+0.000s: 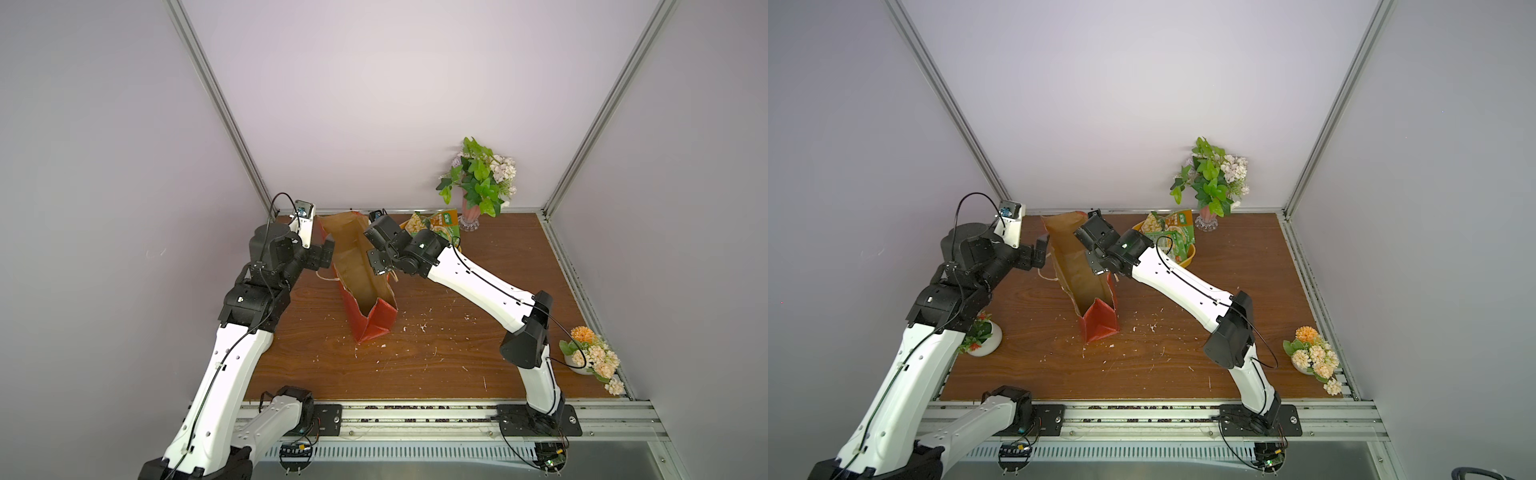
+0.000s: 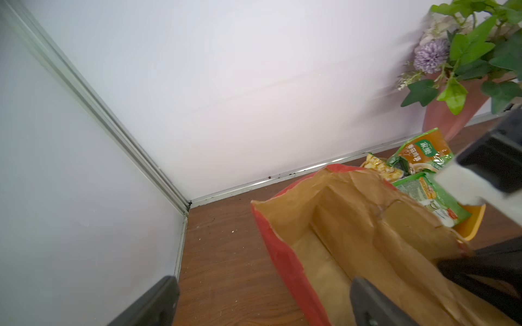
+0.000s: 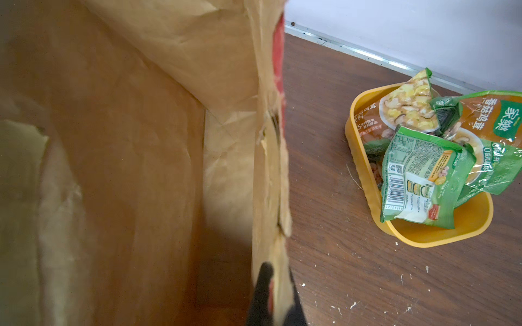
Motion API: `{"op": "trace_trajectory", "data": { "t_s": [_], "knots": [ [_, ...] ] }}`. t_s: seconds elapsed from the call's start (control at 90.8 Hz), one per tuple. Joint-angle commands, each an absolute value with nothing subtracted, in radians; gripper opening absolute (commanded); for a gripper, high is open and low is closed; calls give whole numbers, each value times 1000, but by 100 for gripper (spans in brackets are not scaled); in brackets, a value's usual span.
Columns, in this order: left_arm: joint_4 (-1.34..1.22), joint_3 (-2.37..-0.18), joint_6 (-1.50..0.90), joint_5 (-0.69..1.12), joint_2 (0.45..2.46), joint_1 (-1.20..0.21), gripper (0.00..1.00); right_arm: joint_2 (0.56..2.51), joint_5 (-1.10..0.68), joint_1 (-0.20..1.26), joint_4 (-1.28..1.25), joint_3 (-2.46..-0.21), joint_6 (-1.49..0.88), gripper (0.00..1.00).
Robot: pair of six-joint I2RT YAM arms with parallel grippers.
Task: Place the condiment packets inside the bag
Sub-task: Open the paper bag, then place the paper bag at the center of the board.
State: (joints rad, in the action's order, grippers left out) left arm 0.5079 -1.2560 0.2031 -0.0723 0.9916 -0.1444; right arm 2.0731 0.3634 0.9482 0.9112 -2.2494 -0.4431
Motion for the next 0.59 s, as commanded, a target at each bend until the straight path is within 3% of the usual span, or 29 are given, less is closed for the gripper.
{"op": "trace_trajectory", "data": {
  "t_s": [0.0, 0.088, 0.209, 0.341, 0.583],
  "knots": [
    [472, -1227, 173, 23, 1002, -82, 99, 2062, 357, 932, 909, -2289, -452, 5],
    [455, -1212, 166, 54, 1004, -46, 99, 2062, 357, 925, 919, -2298, -448, 9],
    [425, -1174, 155, 81, 1003, -13, 99, 2072, 349, 916, 923, -2315, -443, 34],
    [377, -1107, 141, 97, 996, 20, 99, 2083, 345, 909, 924, -2328, -440, 45],
    [356, -1073, 94, 268, 1001, 193, 100, 2056, 377, 908, 929, -2410, -420, 79]
  ]
}}
